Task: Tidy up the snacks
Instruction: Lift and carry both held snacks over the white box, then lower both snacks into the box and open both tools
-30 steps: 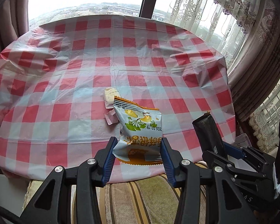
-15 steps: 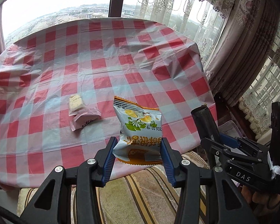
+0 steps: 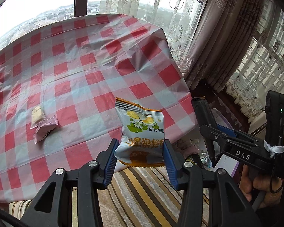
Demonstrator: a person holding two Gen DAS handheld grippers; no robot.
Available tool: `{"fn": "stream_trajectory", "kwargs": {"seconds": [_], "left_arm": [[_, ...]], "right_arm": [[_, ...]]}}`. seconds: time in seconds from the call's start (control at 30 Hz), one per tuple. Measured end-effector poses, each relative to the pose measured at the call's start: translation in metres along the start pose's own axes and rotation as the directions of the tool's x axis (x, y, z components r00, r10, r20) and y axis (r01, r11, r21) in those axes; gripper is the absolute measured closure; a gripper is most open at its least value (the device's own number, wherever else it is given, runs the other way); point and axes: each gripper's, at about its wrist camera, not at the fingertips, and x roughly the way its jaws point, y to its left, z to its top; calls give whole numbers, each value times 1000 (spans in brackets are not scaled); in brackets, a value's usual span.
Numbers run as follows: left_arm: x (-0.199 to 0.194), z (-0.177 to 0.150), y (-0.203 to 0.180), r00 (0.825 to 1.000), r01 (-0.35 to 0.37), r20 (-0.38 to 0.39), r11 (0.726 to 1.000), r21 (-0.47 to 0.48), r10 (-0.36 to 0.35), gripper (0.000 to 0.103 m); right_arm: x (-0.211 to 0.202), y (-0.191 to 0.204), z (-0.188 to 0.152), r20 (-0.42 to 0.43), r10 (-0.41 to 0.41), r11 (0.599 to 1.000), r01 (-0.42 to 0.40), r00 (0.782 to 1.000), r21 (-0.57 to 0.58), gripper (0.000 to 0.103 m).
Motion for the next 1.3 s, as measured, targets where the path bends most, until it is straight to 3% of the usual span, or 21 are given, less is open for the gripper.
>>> {"fn": "stream_trajectory", "kwargs": {"seconds": [0.37,0.57,0.67,0.77,1.07,1.3], "left_arm": [[39,5,-73,986,161,-74,979,126,-152,56],[75,1,-116,959,251,-179,952,175,-220,56],[99,-5,-131,932,294,-265,944,154,-247,56],[117,-12,-139,919,289,-315,948,132,-236,56],[140,-13,-144,897,282,-372,956,73,-236,56],[141,-13,-144,902,276,-364,959,70,-234,52]], "right_arm": [[-7,-74,-8,6,-110,988,109,994,110,48],[-9,-108,-19,-2,-224,964,222,975,147,48],[-9,-122,-27,-7,-266,950,264,964,165,48],[-8,-132,-33,-11,-303,940,300,953,163,48],[0,-133,-41,-13,-379,922,379,925,84,48],[0,-127,-36,4,-374,926,373,927,60,45]]}}
